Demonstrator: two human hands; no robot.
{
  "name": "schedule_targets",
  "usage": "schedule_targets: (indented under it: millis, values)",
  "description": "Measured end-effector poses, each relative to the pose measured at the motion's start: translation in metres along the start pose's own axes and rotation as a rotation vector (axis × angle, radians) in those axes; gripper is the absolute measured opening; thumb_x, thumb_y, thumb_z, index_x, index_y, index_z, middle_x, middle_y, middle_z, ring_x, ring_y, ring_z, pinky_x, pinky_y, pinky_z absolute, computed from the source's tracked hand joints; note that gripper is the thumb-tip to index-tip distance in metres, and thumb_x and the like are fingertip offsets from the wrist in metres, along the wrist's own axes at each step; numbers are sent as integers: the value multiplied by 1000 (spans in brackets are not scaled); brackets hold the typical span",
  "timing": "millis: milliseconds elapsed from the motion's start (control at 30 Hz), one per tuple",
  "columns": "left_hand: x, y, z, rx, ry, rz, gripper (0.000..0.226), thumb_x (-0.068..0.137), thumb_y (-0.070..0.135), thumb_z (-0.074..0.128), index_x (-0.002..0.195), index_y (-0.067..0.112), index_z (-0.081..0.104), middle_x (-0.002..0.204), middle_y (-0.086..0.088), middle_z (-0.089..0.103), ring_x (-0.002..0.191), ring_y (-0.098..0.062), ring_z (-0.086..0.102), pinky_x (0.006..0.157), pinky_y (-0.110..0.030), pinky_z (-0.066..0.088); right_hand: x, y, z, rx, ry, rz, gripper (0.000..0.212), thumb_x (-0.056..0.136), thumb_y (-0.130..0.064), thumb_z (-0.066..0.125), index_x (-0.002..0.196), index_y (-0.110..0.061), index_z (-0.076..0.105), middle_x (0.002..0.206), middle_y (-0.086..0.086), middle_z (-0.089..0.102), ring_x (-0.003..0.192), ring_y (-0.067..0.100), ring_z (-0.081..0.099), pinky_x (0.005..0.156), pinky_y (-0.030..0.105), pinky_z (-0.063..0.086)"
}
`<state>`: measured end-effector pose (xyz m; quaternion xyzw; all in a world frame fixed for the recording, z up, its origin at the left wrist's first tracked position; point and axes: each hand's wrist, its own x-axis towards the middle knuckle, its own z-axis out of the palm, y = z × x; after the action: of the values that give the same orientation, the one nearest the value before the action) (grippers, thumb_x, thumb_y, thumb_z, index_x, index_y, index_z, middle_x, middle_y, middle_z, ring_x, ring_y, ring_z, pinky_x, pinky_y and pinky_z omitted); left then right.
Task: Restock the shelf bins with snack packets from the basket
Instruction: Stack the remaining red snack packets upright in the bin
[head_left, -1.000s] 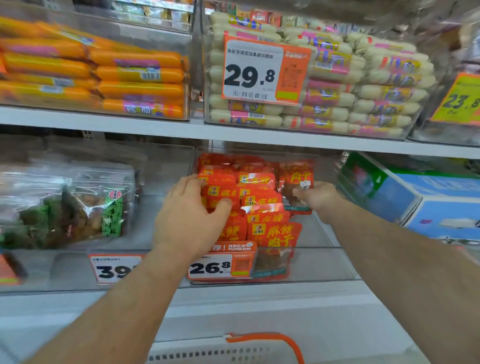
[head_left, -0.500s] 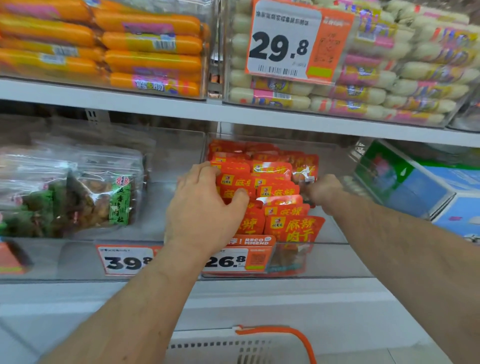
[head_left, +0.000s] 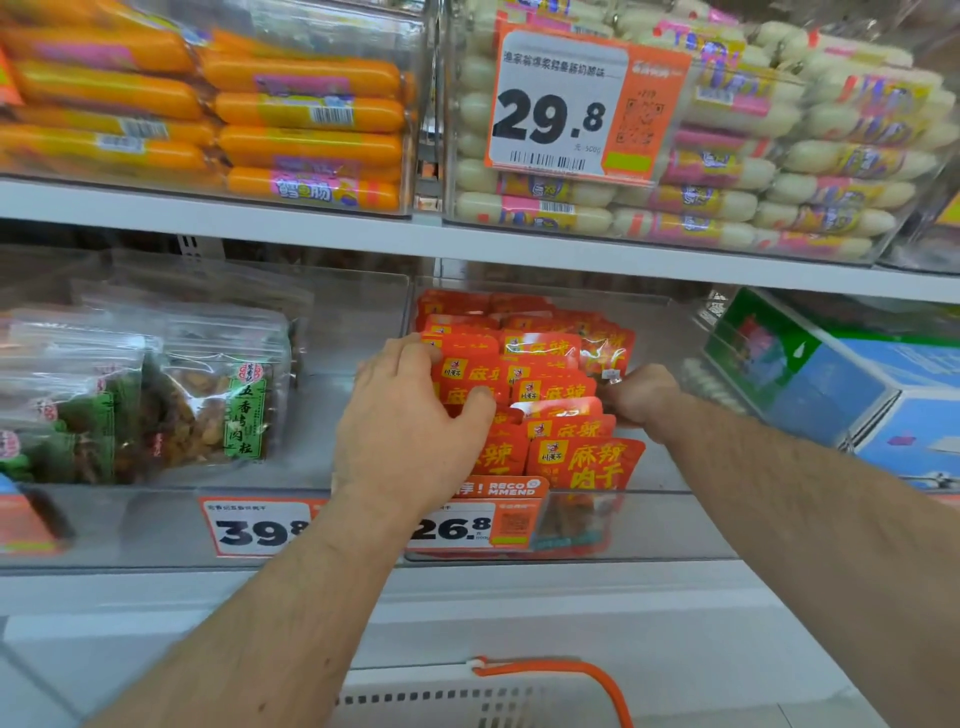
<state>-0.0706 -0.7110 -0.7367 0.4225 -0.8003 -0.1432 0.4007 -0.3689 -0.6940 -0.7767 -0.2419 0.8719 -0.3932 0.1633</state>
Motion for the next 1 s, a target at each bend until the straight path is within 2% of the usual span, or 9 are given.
schedule_targets:
  millis: [167,300,400,500,600,667,800,900,1000]
  values:
    - [1,-2,0,-12,-9,-1,50,86,51,56,125,21,51,128,10,51,119,-12,42,87,-27,32,-9,-7,-12,-71,32,25,28,80,-21,77,84,7,73,81,20,73,75,30,73,76,45,61]
    - [2,-3,-1,-20,-27,-12,48,84,49,58,122,19,53,125,5,53,118,-17,45,93,-32,37,-48,-25,-28,-295,200,-43,14,88,-6,60,78,2,64,84,15,68,76,29,65,61,32,50]
    - [5,1,-8,-39,-88,-13,49,85,46,60,124,17,53,126,0,55,120,-21,45,104,-37,32,-86,-37,-38,-354,313,-186,13,91,-17,61,84,-8,68,90,13,69,78,28,60,64,30,46]
    - [-3,3,-23,-2,-75,52,48,84,43,60,123,15,54,123,-3,57,118,-24,48,111,-43,29,-136,-45,-46,-203,381,-356,21,87,-32,69,74,-16,65,80,5,69,83,26,64,72,31,50]
    - [-30,-2,-43,51,77,273,40,80,37,52,111,14,62,108,-5,61,101,-27,54,88,-39,39,-194,-46,-44,-159,448,-547,30,89,-39,66,69,-18,58,68,-3,62,76,22,60,69,33,45]
    - [-56,-8,-53,37,65,442,36,76,37,46,101,16,64,96,-1,62,91,-26,57,78,-36,38,-231,-39,-29,-90,428,-731,32,91,-40,65,67,-22,54,66,-2,62,69,23,58,63,34,43]
    - [-121,-34,-55,221,-446,589,34,80,41,45,102,23,63,92,7,63,93,-21,59,81,-37,37,-279,6,33,-274,159,-897,41,95,-43,48,61,-20,48,63,8,61,63,32,59,54,31,29]
    - [-154,-61,-54,357,-825,449,28,90,36,51,116,30,59,107,10,62,109,-16,52,91,-36,26,-293,43,79,-560,-157,-771,50,103,-47,39,61,-21,41,72,9,61,74,34,60,58,33,28]
    - [-172,-80,-54,394,-995,320,22,92,32,48,111,32,61,110,7,63,108,-19,54,92,-38,24,-297,81,119,-643,-357,-553,55,101,-51,39,60,-18,53,73,7,61,83,29,62,62,34,36]
